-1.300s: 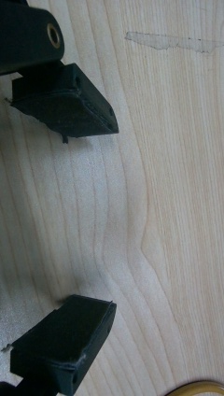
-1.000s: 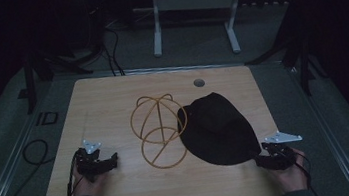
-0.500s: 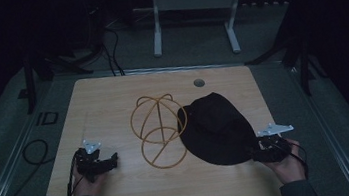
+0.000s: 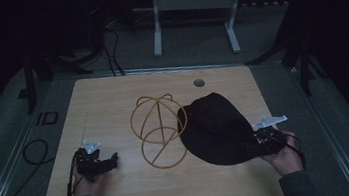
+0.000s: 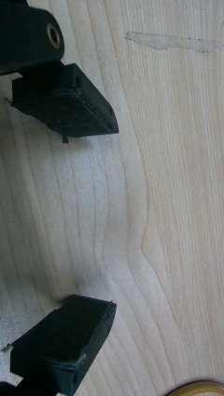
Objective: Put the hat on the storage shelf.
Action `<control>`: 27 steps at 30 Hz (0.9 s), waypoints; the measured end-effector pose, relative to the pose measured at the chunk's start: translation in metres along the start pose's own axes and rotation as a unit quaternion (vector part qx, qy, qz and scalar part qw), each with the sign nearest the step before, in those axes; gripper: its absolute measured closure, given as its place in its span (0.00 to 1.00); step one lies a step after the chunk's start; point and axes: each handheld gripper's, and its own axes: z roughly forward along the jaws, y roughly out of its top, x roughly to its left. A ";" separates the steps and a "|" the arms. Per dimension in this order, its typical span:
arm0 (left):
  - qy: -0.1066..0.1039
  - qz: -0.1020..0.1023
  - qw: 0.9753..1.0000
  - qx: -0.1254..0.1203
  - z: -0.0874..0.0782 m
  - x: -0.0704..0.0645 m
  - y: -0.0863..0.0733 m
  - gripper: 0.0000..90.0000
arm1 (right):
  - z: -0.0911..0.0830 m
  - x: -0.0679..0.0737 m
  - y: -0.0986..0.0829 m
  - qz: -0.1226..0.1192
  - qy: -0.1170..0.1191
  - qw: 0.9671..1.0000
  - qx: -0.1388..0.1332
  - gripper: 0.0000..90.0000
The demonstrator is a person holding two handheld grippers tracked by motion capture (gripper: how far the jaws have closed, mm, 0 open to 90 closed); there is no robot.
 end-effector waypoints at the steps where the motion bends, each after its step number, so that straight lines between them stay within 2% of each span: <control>1: 0.000 0.000 1.000 0.000 0.000 0.000 0.000 0.15 | 0.000 0.000 0.000 0.000 0.000 1.000 0.000 0.34; 16: 0.000 -0.001 1.000 0.001 0.000 0.000 0.000 0.15 | 0.003 0.001 0.024 -0.028 0.025 0.999 0.027 0.28; 27: 0.000 0.000 1.000 0.001 0.000 0.000 0.000 0.15 | 0.007 -0.003 0.034 -0.039 0.039 0.997 0.046 0.27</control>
